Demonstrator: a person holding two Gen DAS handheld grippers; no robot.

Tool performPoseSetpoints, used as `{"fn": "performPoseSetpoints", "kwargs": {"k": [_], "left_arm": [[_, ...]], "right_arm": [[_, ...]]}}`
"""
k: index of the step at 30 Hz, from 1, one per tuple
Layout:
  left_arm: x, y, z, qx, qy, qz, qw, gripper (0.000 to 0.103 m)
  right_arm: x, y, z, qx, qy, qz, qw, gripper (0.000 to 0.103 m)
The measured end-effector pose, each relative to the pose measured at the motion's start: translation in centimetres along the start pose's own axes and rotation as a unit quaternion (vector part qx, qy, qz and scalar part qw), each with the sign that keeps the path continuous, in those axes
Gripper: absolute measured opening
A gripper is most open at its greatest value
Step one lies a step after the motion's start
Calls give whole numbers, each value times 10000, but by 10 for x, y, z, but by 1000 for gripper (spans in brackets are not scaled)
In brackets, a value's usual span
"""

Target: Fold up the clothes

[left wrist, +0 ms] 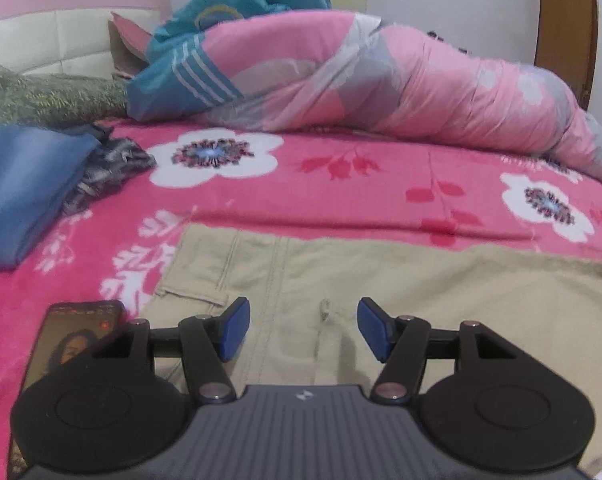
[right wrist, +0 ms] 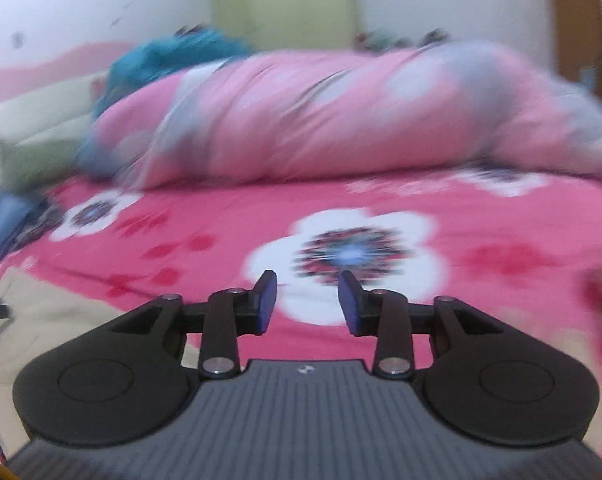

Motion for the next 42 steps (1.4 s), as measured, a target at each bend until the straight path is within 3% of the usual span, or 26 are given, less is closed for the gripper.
{"fn": "performPoseSetpoints", "kwargs": {"k": [5, 9, 15, 17, 21, 24, 26, 27, 29, 30, 33, 37, 42], "left_arm": [[12, -10, -43, -306, 219, -144, 9992, 61], [11, 10, -89, -515, 540, 145, 9971, 61], [-4, 52, -112, -245, 788, 548, 9951, 61], [-11, 64, -107, -151, 686, 677, 9952, 63], [-14, 67, -109, -57, 820, 554, 9951, 66], [-14, 69, -110, 15, 869, 518, 9949, 67], [-14, 70, -110, 41, 870, 498, 9950, 68], [-14, 70, -111, 43, 869, 492, 9950, 68], [-14, 71, -111, 42, 862, 480, 9951, 68], [-14, 71, -111, 40, 859, 471, 9952, 68], [-14, 70, -111, 37, 850, 443, 9954, 68], [-15, 70, -110, 3, 809, 410, 9959, 68], [-15, 70, -109, -26, 761, 355, 9965, 68]], "right_arm": [[-36, -54, -35, -271, -37, 117, 9996, 38], [-58, -77, -46, -410, 11, 31, 9992, 40], [-78, -96, -64, -755, -201, 27, 9969, 41], [-82, -100, -86, -912, 212, -36, 9956, 43], [-89, -100, -137, -947, 1518, -162, 9837, 53], [-97, -92, -171, -799, 2622, -304, 9612, 60], [-106, -80, -191, -575, 3403, -314, 9380, 60], [-110, -73, -197, -355, 3693, -323, 9281, 56], [-113, -64, -202, -112, 4008, -377, 9153, 15], [-111, -67, -200, -135, 3986, -466, 9159, 5], [-105, -80, -193, -219, 3886, -762, 9180, 4], [-85, -141, -165, -399, 3431, -1434, 9274, 4], [-43, -197, -88, 228, 2543, -1908, 9478, 4]]}}
Point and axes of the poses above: each gripper's, at about its wrist camera, not at the fingertips, and y roughly the way its jaws point, z to its left, x to its top, the point moved 8 cm from there along y, roughly the way its jaws point, and after that the axes turned 1 degree about -y, right-handed, at the moved point
